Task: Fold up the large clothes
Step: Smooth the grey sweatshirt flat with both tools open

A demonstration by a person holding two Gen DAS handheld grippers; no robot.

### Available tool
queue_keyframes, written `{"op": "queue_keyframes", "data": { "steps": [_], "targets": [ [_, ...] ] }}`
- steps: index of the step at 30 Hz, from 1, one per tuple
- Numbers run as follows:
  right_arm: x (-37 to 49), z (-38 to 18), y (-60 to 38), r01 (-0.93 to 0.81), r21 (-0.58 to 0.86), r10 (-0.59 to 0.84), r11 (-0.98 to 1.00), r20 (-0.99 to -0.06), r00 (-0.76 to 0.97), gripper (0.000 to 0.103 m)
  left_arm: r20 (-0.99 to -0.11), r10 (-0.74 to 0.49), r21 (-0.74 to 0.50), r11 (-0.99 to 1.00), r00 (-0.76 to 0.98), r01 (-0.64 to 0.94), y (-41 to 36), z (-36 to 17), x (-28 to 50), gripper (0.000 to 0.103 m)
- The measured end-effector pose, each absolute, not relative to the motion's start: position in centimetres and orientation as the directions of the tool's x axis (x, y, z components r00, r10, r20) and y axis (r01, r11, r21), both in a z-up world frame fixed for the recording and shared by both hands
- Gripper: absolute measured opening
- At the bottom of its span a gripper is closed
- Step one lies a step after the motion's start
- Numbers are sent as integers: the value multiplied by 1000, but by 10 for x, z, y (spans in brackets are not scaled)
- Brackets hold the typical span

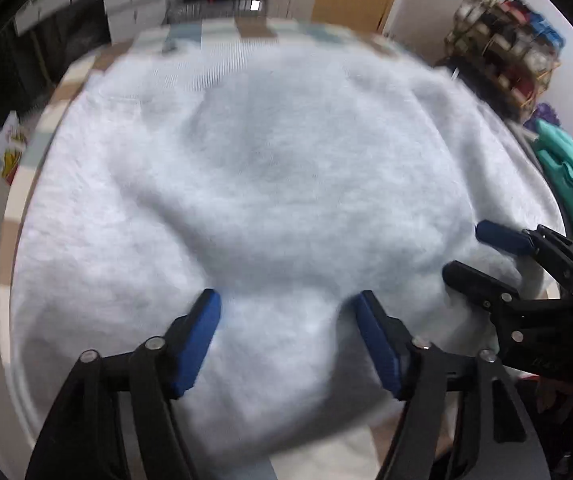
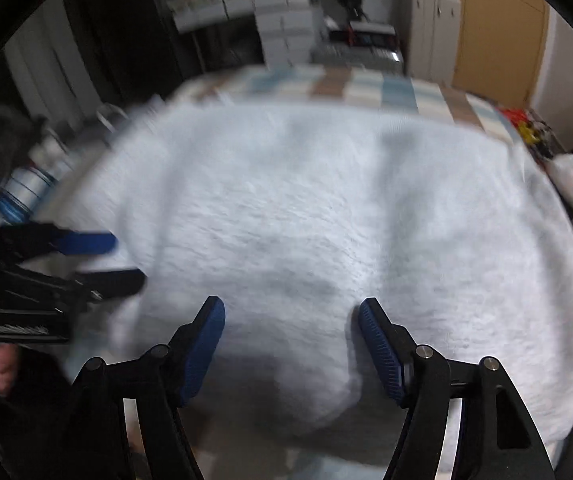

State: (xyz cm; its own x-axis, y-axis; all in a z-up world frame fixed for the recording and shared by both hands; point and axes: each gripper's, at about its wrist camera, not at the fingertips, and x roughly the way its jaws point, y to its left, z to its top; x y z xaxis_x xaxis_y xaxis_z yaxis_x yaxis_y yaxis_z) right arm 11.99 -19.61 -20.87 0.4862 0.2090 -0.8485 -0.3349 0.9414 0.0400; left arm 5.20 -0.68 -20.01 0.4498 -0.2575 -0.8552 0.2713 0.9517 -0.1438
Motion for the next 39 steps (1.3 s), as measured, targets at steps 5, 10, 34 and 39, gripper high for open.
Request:
{"op": "queue_keyframes", "data": {
  "steps": [5, 10, 34, 39],
  "targets": [
    [127, -205, -193, -306, 12, 164, 952, -865, 475, 70, -857, -273, -150, 944, 438, 294, -8, -197, 54, 71],
    [122, -149, -216, -301, -17, 163, 954, -810, 563, 70, -853, -300, -184, 939, 428, 291, 0, -198, 61, 71],
    [202, -189, -168, -368, 87, 240, 926, -887, 394, 66, -855, -275, -174, 951, 439, 256, -4, -200, 56, 71],
    [205, -205, -167, -377, 46, 192, 925, -913, 359, 65, -860, -280, -180, 949, 427, 260, -3, -197, 58, 71]
  ]
}}
